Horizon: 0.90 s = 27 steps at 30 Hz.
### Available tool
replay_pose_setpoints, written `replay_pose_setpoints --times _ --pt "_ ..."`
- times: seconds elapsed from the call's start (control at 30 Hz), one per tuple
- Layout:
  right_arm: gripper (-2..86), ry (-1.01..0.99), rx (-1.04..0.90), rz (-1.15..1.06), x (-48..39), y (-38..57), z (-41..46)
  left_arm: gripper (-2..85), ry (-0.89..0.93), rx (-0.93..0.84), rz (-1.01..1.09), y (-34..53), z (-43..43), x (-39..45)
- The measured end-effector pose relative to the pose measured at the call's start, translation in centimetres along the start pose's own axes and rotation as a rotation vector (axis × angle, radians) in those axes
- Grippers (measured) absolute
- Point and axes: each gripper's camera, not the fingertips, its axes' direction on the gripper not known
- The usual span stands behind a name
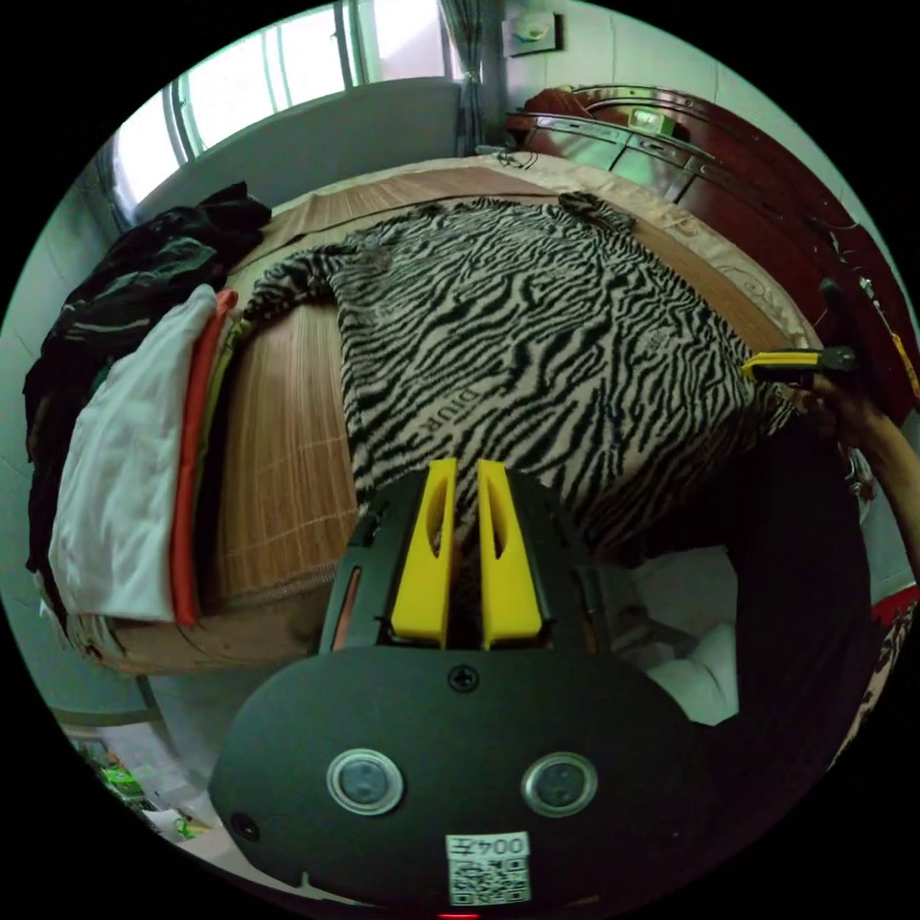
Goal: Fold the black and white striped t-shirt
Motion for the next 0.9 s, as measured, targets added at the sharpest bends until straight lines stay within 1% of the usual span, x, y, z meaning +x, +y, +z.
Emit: replay_pose_setpoints --times 0.23,0.4,0.6,0.9 --pt "6.2 0.025 0.031 -0.011 -0.1 0.5 0.0 2.3 0.025 -0.021 -0.002 0.0 0.6 -0.7" --pt "3.9 0.029 0.028 -0.048 -0.3 0.5 0.4 2.3 0.066 -0.014 -0.023 0.4 0.8 -1.8" --pt "2.0 0.081 0.032 -0.082 -0.7 0.8 1.5 2.0 0.112 -0.016 -0.044 0.5 1.1 -3.0" --pt "2.0 0.024 0.040 -0.049 1.8 1.5 3.8 1.6 0.067 -0.013 -0.014 0.4 1.3 -2.2"
